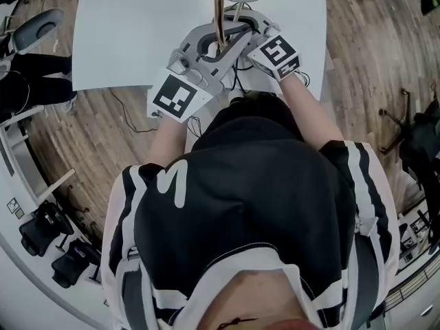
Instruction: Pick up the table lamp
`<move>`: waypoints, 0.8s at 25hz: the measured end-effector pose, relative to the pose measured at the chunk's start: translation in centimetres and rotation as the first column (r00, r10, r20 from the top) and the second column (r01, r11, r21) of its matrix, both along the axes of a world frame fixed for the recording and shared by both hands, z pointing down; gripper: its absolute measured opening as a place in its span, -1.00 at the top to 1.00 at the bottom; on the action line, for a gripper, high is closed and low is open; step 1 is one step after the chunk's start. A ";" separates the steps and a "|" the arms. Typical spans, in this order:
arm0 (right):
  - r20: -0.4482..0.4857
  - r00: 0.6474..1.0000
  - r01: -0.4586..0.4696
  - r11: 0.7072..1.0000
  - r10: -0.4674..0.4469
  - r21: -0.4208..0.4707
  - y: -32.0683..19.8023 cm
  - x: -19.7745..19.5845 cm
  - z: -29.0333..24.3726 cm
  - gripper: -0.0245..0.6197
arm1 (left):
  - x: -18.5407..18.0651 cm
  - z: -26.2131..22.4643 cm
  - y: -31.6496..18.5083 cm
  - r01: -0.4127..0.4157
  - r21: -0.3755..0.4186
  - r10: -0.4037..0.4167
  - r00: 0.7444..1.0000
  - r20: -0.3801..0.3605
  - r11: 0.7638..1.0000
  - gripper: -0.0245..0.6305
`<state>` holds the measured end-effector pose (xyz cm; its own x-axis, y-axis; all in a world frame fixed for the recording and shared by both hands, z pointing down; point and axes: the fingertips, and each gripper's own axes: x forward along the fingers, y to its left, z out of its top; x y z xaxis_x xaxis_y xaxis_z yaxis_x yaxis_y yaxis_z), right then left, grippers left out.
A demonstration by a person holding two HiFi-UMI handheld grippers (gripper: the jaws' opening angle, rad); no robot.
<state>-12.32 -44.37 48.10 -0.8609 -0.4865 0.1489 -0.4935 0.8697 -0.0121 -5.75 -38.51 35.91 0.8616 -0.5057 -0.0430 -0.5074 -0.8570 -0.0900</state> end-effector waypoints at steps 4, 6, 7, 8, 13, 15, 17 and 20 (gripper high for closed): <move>0.031 0.999 -0.040 0.999 0.041 -0.018 -0.2 0.2 -0.2 0.87 | -0.2 -0.3 -0.2 0.055 -0.002 -0.055 0.998 -0.036 0.999 0.88; 0.049 0.997 -0.061 0.997 0.063 -0.037 -0.3 0.4 -0.3 0.88 | -0.2 -0.4 -0.2 0.071 -0.004 -0.071 0.997 -0.035 0.997 0.89; 0.055 0.995 -0.075 0.996 0.078 -0.049 -0.4 0.5 -0.4 0.88 | -0.2 -0.5 -0.3 0.080 -0.007 -0.080 0.996 -0.040 0.997 0.89; 0.058 0.994 -0.088 0.994 0.091 -0.059 -0.5 0.6 -0.5 0.88 | -0.2 -0.7 -0.4 0.093 -0.013 -0.094 0.994 -0.050 0.996 0.89; 0.076 0.992 -0.095 0.993 0.100 -0.074 -0.1 0.0 -1.1 0.88 | 0.0 -1.7 -0.7 0.118 -0.001 -0.117 0.991 -0.066 0.993 0.89; 0.080 0.991 -0.098 0.992 0.104 -0.074 0.0 0.0 -1.4 0.88 | 0.0 -2.0 -0.7 0.110 0.010 -0.109 0.992 -0.071 0.994 0.89; 0.083 0.990 -0.109 0.992 0.115 -0.067 0.0 0.1 -1.8 0.88 | -0.2 -2.5 -0.5 0.110 0.011 -0.108 0.990 -0.090 0.994 0.89; 0.082 0.988 -0.128 0.991 0.132 -0.049 -0.1 0.3 -3.0 0.88 | -0.6 -2.9 -0.1 0.101 0.017 -0.099 0.991 -0.085 0.995 0.89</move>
